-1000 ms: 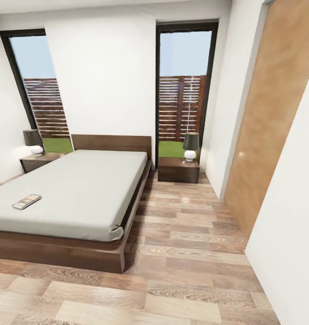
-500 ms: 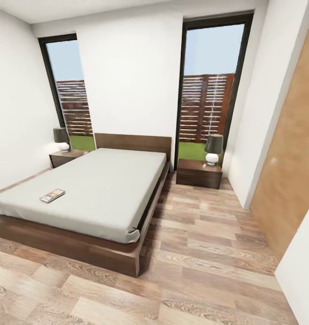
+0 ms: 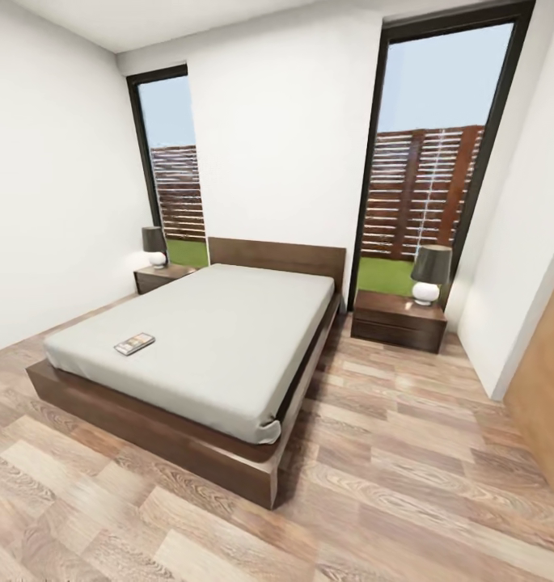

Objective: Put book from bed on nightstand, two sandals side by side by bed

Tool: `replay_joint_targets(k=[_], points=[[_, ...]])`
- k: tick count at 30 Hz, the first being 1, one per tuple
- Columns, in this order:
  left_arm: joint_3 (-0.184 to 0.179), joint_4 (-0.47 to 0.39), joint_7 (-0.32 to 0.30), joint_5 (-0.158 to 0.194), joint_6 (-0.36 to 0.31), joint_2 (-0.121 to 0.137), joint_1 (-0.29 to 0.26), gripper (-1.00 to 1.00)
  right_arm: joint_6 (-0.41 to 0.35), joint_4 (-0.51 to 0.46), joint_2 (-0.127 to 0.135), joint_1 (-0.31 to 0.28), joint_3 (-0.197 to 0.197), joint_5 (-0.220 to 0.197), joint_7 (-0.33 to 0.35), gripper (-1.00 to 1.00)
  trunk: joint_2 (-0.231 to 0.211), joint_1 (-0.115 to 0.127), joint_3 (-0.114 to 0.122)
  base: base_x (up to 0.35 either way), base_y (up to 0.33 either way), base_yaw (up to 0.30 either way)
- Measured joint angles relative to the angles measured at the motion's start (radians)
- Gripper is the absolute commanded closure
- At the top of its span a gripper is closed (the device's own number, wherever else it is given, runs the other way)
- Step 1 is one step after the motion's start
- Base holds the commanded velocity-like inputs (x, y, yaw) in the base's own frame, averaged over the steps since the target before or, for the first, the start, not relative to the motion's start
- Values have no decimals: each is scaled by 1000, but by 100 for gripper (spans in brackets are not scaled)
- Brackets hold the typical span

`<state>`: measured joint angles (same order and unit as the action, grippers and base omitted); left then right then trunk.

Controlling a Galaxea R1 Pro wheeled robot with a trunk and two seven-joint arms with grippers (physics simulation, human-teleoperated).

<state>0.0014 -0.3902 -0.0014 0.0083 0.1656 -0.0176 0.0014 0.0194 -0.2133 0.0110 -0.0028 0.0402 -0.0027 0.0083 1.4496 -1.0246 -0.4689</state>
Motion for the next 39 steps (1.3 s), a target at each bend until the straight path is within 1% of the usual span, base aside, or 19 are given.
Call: replay_joint_targets(k=[11, 29, 34, 39], points=[[0, 0, 0, -1, 0, -1, 0, -100, 0, 2, 0, 0, 0, 0, 0, -100, 0, 0, 0, 197, 0, 266], [0, 0, 0, -1, 0, -2, 0, -100, 0, 3, 0, 0, -1, 1, 0, -100, 0, 0, 0, 248, 0, 18], [0, 0, 0, -1, 0, -2, 0, -100, 0, 3, 0, 0, -1, 1, 0, -100, 0, 0, 0, 218, 0, 168], [0, 0, 0, -1, 1, -2, 0, -100, 0, 3, 0, 0, -1, 1, 0, -100, 0, 0, 0, 61, 0, 269]])
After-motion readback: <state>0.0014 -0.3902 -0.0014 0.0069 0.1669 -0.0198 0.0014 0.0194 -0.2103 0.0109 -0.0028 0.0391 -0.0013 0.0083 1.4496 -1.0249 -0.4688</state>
